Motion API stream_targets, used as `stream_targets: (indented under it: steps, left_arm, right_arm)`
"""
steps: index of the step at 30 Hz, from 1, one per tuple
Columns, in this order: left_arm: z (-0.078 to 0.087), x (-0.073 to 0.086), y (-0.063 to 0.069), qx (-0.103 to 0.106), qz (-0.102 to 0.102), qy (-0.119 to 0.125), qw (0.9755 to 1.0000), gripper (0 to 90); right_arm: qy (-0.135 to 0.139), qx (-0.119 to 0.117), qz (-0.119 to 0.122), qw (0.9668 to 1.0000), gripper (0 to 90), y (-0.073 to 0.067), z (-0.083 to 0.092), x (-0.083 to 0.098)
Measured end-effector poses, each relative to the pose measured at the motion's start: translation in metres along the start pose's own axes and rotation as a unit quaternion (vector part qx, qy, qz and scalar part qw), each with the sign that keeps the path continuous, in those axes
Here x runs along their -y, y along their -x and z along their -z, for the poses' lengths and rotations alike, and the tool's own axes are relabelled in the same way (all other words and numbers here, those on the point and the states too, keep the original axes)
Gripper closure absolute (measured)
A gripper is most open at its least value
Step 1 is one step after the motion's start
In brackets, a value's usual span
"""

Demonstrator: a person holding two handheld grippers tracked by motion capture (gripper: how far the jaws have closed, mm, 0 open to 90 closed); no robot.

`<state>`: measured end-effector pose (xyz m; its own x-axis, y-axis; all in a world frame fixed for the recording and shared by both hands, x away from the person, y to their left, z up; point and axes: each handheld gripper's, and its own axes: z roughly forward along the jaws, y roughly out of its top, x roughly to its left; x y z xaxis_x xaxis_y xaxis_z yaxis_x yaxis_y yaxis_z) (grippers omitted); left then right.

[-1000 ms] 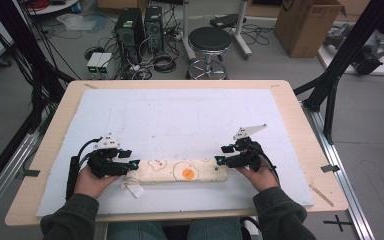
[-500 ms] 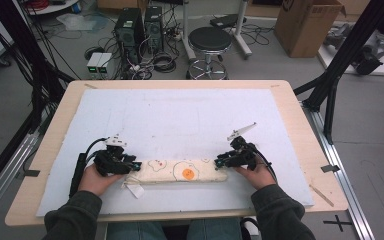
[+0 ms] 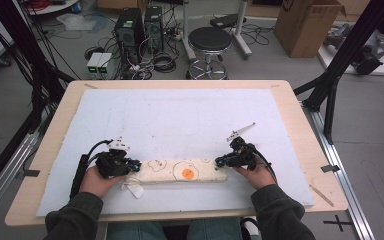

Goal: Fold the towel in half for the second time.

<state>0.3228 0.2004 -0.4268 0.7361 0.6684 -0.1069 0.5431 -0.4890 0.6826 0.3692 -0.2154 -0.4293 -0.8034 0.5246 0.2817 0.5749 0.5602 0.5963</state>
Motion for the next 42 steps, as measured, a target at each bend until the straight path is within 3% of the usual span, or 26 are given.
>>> stream_targets:
  steps: [7, 11, 19, 23, 30, 35, 36, 38, 39, 42]
  left_arm:
    - [0.005, -0.008, -0.006, -0.022, 0.003, 0.021, 0.9995, 81.8]
    - [0.006, -0.017, -0.014, -0.036, 0.017, 0.037, 0.9985, 81.8]
    - [-0.003, -0.039, -0.031, -0.065, 0.023, 0.05, 0.9964, 81.7]
    - [-0.015, -0.046, -0.039, -0.079, 0.043, 0.058, 0.9942, 81.6]
    - [-0.033, -0.05, -0.054, -0.096, 0.08, 0.077, 0.9892, 81.3]
    - [-0.041, -0.049, -0.057, -0.101, 0.082, 0.077, 0.9885, 80.7]
    - [-0.042, -0.048, -0.058, -0.106, 0.08, 0.073, 0.9885, 79.8]
    - [-0.042, -0.048, -0.06, -0.124, 0.084, 0.07, 0.9863, 70.5]
    - [-0.04, -0.047, -0.06, -0.126, 0.089, 0.074, 0.9853, 65.4]
    - [-0.033, -0.047, -0.062, -0.123, 0.093, 0.089, 0.9841, 62.5]
  right_arm:
    - [0.014, 0.017, 0.019, 0.9996, 85.8, -0.005, 0.013, -0.014]
    - [0.019, 0.033, 0.023, 0.999, 85.8, -0.001, 0.018, -0.026]
    - [0.035, 0.067, 0.003, 0.9971, 85.8, 0.023, 0.019, -0.048]
    - [0.052, 0.079, -0.015, 0.9955, 85.7, 0.038, 0.015, -0.054]
    - [0.055, 0.099, -0.038, 0.9928, 85.6, 0.056, 0.005, -0.06]
    - [0.05, 0.108, -0.045, 0.9918, 84.9, 0.062, -0.002, -0.059]
    - [0.052, 0.112, -0.042, 0.9915, 84.4, 0.063, -0.003, -0.059]
    - [0.048, 0.118, -0.041, 0.991, 79.7, 0.064, -0.005, -0.059]
    - [0.047, 0.12, -0.043, 0.9908, 77.4, 0.064, -0.006, -0.059]
    - [0.064, 0.115, -0.054, 0.9898, 67.4, 0.066, -0.001, -0.057]
